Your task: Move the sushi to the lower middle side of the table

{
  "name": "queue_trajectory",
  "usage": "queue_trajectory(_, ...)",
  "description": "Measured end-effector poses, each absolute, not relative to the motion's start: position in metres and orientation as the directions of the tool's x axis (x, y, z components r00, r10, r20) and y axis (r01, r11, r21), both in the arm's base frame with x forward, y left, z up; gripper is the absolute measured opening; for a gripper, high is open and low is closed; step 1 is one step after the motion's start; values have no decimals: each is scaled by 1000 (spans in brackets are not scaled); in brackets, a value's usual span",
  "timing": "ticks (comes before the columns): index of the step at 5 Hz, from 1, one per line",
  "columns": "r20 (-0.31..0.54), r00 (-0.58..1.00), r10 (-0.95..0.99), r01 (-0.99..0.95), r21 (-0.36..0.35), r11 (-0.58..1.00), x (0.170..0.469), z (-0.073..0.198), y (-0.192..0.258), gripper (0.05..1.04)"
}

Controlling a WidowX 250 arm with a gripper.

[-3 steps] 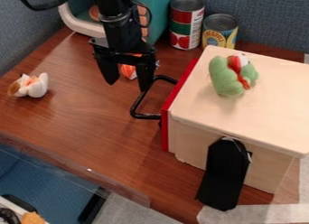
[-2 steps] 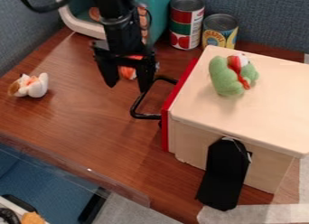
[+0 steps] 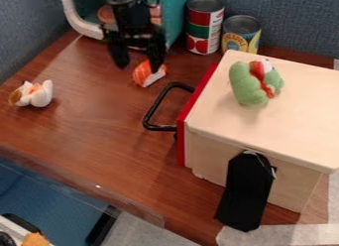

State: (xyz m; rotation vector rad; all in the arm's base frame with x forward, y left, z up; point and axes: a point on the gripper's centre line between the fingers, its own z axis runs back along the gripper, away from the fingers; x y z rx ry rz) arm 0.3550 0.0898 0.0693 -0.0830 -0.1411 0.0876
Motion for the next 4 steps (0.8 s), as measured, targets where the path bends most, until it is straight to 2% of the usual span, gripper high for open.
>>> queue_trajectory(1, 156, 986, 56, -48, -54, 997, 378, 69, 96, 999)
queue_trajectory(3, 80, 997, 20, -21, 8, 1000, 402, 30, 98, 999)
queue_trajectory(4, 25, 1000, 18, -18, 7, 1000, 405, 8, 98, 969)
